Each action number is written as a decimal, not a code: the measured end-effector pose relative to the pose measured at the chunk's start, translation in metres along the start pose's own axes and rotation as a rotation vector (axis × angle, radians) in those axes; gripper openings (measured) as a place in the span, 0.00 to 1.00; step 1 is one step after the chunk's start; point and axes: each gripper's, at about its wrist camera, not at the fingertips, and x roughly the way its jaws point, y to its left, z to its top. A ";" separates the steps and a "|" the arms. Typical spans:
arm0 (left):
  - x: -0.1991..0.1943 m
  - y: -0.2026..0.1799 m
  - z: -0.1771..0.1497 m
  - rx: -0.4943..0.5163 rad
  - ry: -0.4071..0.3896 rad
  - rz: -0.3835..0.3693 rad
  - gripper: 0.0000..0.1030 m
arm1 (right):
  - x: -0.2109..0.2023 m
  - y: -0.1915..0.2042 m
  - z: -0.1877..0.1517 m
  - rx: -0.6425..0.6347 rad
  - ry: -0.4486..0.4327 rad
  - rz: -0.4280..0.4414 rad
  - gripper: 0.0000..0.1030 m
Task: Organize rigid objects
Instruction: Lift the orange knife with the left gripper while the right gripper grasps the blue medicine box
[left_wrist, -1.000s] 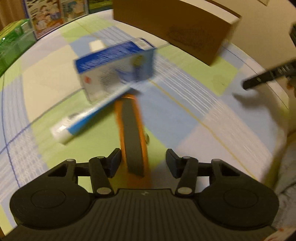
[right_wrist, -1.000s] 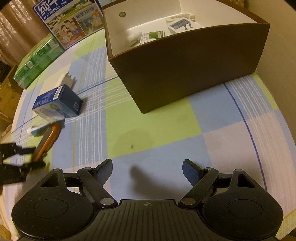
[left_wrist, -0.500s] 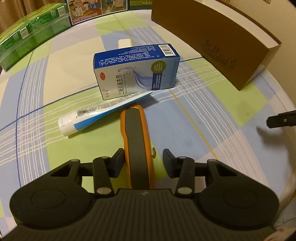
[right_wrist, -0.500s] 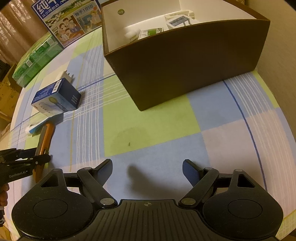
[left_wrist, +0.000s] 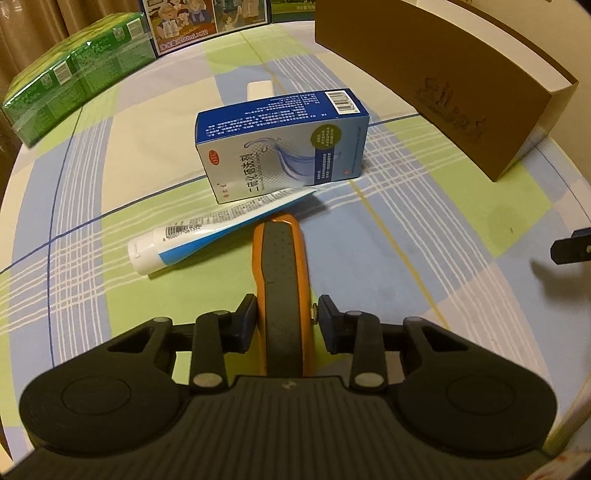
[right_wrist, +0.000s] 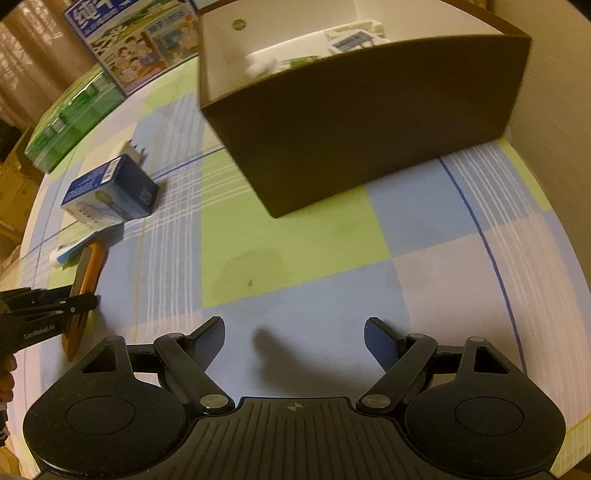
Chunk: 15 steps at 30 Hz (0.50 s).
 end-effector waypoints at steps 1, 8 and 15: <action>-0.001 0.000 -0.002 -0.007 0.000 0.002 0.29 | 0.000 0.002 0.000 -0.012 -0.002 0.005 0.78; -0.014 0.015 -0.027 -0.097 0.013 0.011 0.29 | 0.001 0.028 0.003 -0.137 -0.017 0.054 0.78; -0.027 0.044 -0.053 -0.237 0.016 0.051 0.29 | 0.006 0.073 0.010 -0.327 -0.044 0.172 0.78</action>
